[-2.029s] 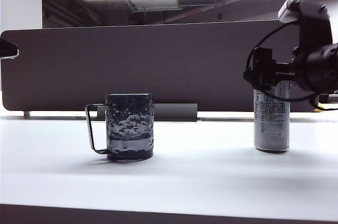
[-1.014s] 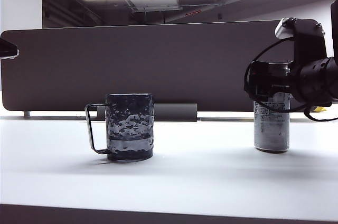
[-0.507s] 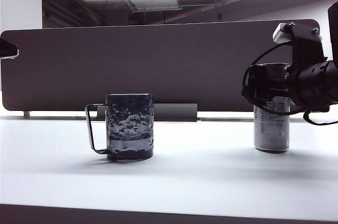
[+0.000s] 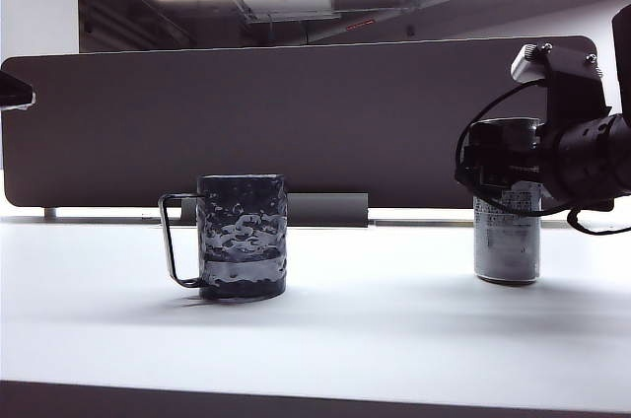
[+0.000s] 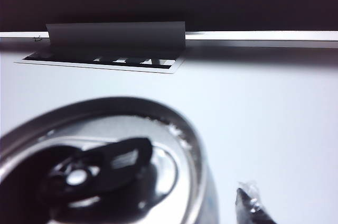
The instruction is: Pick up the metal can, pour some water into the cup, then place the can back on the table.
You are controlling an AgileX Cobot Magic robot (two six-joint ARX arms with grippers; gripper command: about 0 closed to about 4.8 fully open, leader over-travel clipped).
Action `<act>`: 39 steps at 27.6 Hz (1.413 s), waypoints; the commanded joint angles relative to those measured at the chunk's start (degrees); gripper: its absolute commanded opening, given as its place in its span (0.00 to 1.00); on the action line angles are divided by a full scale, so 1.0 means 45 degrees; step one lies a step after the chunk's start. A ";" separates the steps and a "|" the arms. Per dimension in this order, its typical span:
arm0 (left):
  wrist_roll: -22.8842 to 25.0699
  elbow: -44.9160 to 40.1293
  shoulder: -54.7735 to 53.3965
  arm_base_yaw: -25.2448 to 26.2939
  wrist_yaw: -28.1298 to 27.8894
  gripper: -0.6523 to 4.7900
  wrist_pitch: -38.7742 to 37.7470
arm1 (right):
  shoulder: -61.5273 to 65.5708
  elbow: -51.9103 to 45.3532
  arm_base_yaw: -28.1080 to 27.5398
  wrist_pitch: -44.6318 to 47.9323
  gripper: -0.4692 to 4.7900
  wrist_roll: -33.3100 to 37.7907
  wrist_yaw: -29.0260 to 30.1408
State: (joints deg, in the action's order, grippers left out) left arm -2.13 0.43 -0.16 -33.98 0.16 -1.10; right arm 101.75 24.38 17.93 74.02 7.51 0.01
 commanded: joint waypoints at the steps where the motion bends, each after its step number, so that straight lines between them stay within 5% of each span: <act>1: 0.0039 0.0015 -0.0015 0.0024 0.0005 0.11 0.0160 | -0.0029 0.0029 0.0010 0.0165 0.77 0.0039 0.0034; 19: 0.0039 0.0015 -0.0015 0.0024 0.0005 0.11 0.0160 | -0.0029 0.0029 0.0010 0.0165 0.69 0.0039 0.0034; 23: 0.0039 0.0015 -0.0015 0.0024 0.0005 0.11 0.0160 | -0.0029 0.0029 0.0010 0.0160 0.56 0.0034 0.0034; 39: 0.0039 0.0015 -0.0015 0.0107 0.0005 0.11 0.0160 | -0.0049 0.0034 0.0058 0.0588 0.56 -0.0058 0.0772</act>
State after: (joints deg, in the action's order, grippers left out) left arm -2.13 0.43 -0.16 -33.56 0.16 -1.10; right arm 101.75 24.38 18.06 74.08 7.33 2.74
